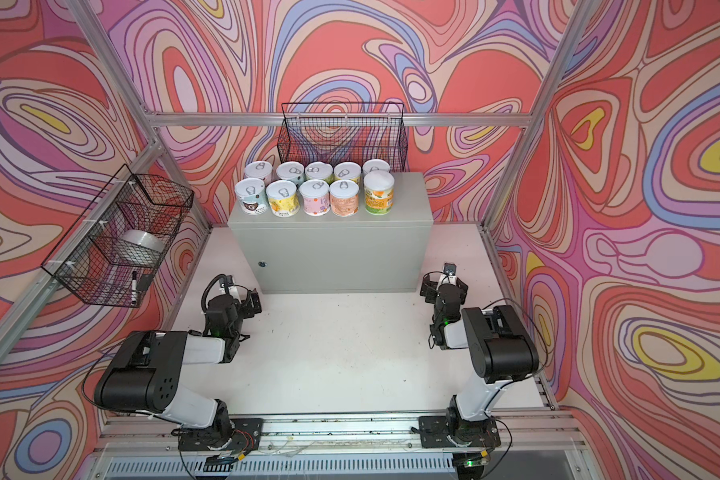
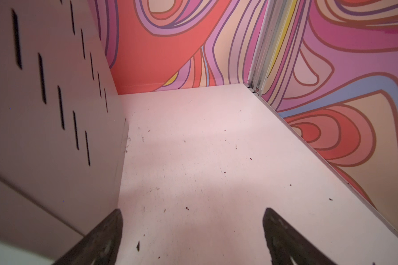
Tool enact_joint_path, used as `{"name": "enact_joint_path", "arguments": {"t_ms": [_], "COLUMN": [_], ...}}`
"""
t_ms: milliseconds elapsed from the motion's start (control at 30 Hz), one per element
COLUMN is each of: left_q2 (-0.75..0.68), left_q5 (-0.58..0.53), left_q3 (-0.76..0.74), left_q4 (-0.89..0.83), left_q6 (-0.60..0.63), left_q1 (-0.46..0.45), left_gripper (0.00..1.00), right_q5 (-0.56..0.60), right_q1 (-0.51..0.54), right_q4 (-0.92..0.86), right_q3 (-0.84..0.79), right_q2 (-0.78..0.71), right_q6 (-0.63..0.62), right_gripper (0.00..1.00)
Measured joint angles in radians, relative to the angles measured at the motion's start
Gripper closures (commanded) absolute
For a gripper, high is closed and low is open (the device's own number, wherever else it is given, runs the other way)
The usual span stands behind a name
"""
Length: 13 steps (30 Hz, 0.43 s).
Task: Place and organize the canned foods onto the counter
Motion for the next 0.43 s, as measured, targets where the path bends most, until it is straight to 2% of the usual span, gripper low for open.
{"name": "enact_joint_path", "arguments": {"t_ms": [433], "left_q2": [0.0], "left_q5": [0.0], "left_q3": [0.0], "left_q4": [0.0], "left_q6": [0.0], "left_q1": [0.0], "left_gripper": [0.0], "right_q5": [-0.038], "right_q1": [-0.011], "right_q4": [-0.032], "right_q3": [0.014], "right_q2": [0.002], "right_q6": [0.005], "right_gripper": [0.02]}}
